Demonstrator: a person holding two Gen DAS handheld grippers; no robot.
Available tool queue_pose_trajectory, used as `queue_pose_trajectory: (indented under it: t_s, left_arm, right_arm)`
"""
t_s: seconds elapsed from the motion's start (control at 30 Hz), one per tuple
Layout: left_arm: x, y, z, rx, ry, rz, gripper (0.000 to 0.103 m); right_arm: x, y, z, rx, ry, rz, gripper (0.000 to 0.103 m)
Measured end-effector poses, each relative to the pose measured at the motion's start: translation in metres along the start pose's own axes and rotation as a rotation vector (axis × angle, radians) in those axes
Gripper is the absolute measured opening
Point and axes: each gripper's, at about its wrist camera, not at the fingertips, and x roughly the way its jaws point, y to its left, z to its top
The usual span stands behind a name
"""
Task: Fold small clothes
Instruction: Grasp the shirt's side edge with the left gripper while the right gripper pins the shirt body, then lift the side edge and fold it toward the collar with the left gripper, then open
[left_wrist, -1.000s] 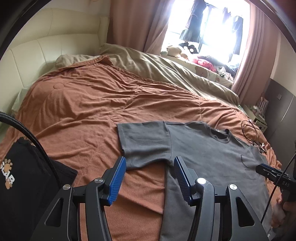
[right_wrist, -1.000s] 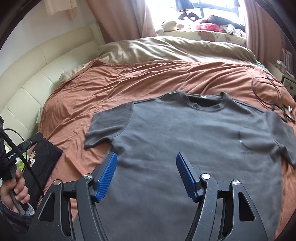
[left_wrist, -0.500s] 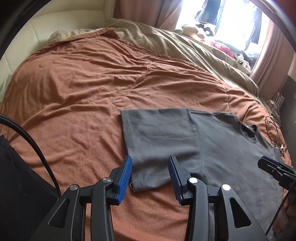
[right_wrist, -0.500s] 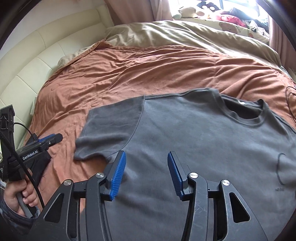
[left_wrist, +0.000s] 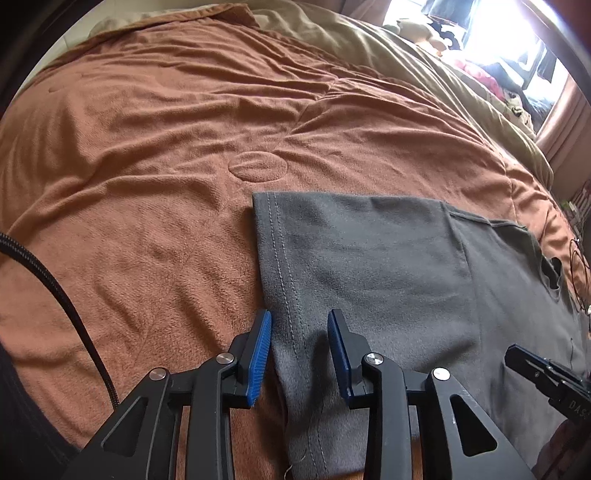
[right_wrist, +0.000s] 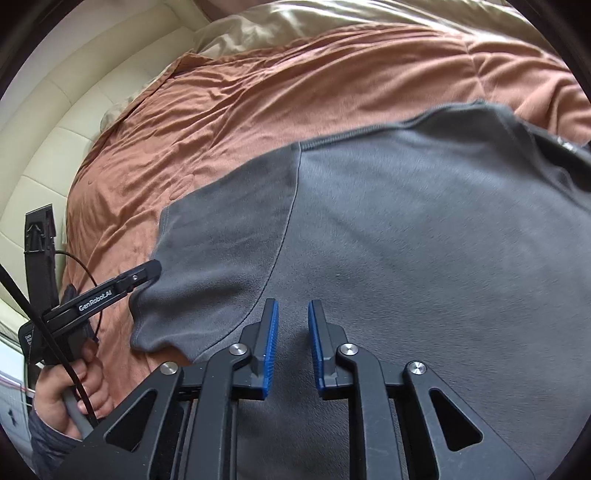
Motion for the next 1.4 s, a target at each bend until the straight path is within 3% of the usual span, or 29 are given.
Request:
queue_pose_trajectory:
  t_s: [0.2, 0.8, 0.87, 0.9, 0.93, 1.23, 1.33, 1.4]
  left_arm:
    - [0.009, 0.002, 0.002, -0.014, 0.005, 0.030, 0.018]
    - [0.015, 0.002, 0.007, -0.017, 0.040, 0.085, 0.027]
    - [0.016, 0.000, 0.008, -0.022, 0.029, 0.077, 0.022]
    - [0.016, -0.001, 0.007, -0.017, 0.024, 0.053, 0.009]
    - [0.015, -0.003, 0.007, -0.007, 0.027, 0.036, 0.008]
    - [-0.038, -0.035, 0.019, 0.060, -0.064, 0.004, 0.007]
    - [-0.052, -0.054, 0.023, 0.091, -0.084, -0.009, 0.007]
    - [-0.060, -0.066, 0.025, 0.107, -0.093, -0.022, 0.007]
  right_arm:
    - [0.014, -0.005, 0.004, 0.042, 0.016, 0.026, 0.003]
    - [0.030, -0.006, 0.001, 0.064, 0.010, 0.080, 0.000]
    - [0.032, -0.006, 0.002, 0.076, 0.009, 0.088, 0.000]
    - [0.033, -0.006, 0.002, 0.078, 0.008, 0.089, 0.000]
    - [0.035, -0.005, 0.003, 0.075, 0.008, 0.087, 0.000]
    - [0.023, -0.019, 0.011, 0.165, 0.023, 0.128, 0.000]
    - [0.001, -0.025, 0.014, 0.174, -0.005, 0.131, 0.004]
    - [-0.014, -0.029, 0.013, 0.167, -0.015, 0.126, 0.021]
